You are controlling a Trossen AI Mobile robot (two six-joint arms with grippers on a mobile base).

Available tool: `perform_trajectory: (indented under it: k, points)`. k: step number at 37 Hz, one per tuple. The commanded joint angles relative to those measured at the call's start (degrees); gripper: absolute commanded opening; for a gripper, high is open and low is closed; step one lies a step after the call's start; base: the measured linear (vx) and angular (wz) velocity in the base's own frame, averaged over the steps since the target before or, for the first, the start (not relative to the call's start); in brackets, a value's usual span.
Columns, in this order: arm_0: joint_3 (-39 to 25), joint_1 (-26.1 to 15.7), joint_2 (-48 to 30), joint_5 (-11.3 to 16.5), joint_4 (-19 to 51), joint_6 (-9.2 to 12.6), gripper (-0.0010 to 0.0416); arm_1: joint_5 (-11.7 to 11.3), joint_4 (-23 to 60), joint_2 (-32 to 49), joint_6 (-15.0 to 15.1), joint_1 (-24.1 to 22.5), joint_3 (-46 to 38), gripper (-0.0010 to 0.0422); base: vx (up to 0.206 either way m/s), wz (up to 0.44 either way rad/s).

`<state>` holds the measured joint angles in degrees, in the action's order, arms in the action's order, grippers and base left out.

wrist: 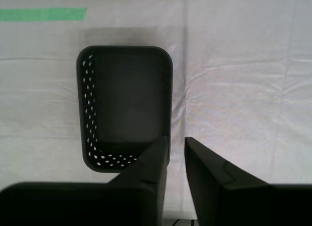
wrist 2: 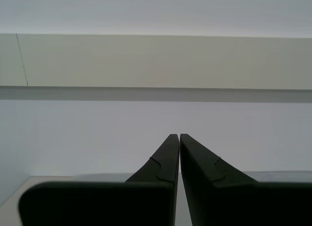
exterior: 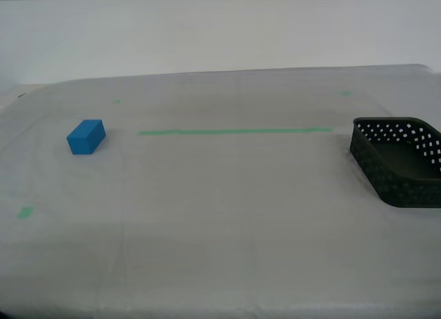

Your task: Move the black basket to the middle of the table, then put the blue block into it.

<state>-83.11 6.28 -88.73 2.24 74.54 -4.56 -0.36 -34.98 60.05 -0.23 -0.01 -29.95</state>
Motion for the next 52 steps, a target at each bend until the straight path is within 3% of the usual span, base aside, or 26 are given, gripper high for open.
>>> perform_trajectory:
  k: [1,18,25,32,35,52]
  points:
    - [1.01,-0.02,-0.02,-0.68,0.02,-0.24,0.0103,-0.04,-0.26,-0.02,0.07,0.0,-0.02,0.0,0.0,0.0]
    - [3.34,0.0,-0.02,-0.83,-1.18,0.02,0.041,-0.04,-0.26,-0.02,0.07,0.0,-0.02,0.0,0.0,0.0]
    - [3.34,0.0,-0.02,-0.79,-1.25,1.18,0.0369,-0.04,-0.26,-0.02,0.09,-0.02,-0.02,0.0,0.0,0.0]
    - [3.34,0.0,-0.02,-0.85,-1.38,1.55,0.0407,-0.04,-0.26,-0.02,0.07,0.0,-0.02,0.0,0.0,0.0]
    - [3.34,0.0,-0.02,-0.83,-1.55,1.55,0.0392,-0.04,-0.26,-0.02,0.07,-0.02,-0.02,0.0,0.0,0.0]
    - [3.34,-0.02,-0.02,-0.81,-0.68,1.62,0.0401,-0.04,-0.26,-0.02,0.07,-0.02,-0.02,0.0,0.0,0.0]
